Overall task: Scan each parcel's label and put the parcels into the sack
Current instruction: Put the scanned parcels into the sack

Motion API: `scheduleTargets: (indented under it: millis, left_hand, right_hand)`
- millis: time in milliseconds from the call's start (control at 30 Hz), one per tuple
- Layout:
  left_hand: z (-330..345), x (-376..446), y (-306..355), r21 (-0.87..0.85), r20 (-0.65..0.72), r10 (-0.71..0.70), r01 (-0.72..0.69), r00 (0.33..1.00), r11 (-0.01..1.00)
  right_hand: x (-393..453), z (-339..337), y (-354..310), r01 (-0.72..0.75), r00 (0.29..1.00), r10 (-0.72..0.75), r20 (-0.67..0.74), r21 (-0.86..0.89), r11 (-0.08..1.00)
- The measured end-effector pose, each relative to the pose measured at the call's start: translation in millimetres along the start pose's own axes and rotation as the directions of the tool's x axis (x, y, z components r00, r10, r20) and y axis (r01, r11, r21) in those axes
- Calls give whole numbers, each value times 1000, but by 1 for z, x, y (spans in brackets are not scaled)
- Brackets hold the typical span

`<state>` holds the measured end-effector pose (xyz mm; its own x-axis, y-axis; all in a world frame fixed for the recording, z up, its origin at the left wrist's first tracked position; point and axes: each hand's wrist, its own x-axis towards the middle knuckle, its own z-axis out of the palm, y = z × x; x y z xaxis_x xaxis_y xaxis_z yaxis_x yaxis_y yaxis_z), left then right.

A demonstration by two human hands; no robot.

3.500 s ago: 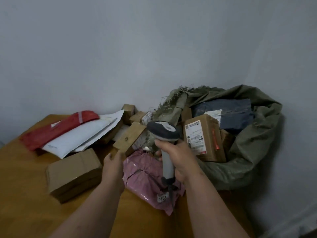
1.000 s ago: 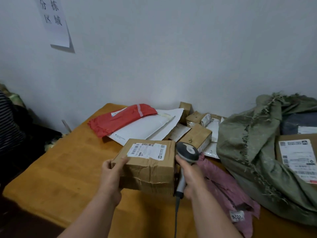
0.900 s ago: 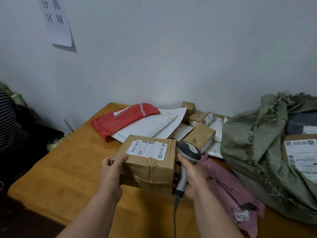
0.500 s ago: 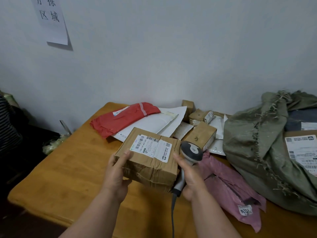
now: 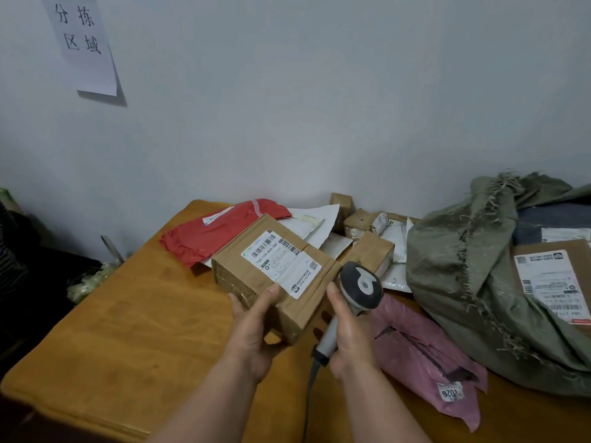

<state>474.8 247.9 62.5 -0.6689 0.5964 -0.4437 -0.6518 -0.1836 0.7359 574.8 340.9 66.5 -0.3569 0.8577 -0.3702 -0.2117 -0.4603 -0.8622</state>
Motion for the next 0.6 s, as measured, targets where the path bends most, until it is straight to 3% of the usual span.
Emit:
scheduleTargets:
  millis: [100, 167, 267, 367, 600]
  left_hand:
    - [-12, 6, 7, 98, -72, 62, -54, 996, 994]
    - [-18, 10, 7, 130, -105, 98, -84, 990, 988]
    - [-22, 16, 4, 153, -126, 139, -120, 982, 981]
    - [-25, 20, 3, 152, -121, 165, -146, 979, 978]
    - [-24, 24, 6, 137, -75, 182, -170, 980, 976]
  right_hand:
    - [3, -9, -11, 43, 995, -46, -90, -42, 998]
    - [3, -10, -21, 76, 995, -82, -63, -101, 992]
    - [-1, -9, -39, 119, 987, -90, 130, -234, 965]
    - [-5, -9, -51, 178, 934, -60, 353, -311, 933]
    - [-13, -4, -55, 238, 894, -8, 447, -461, 855]
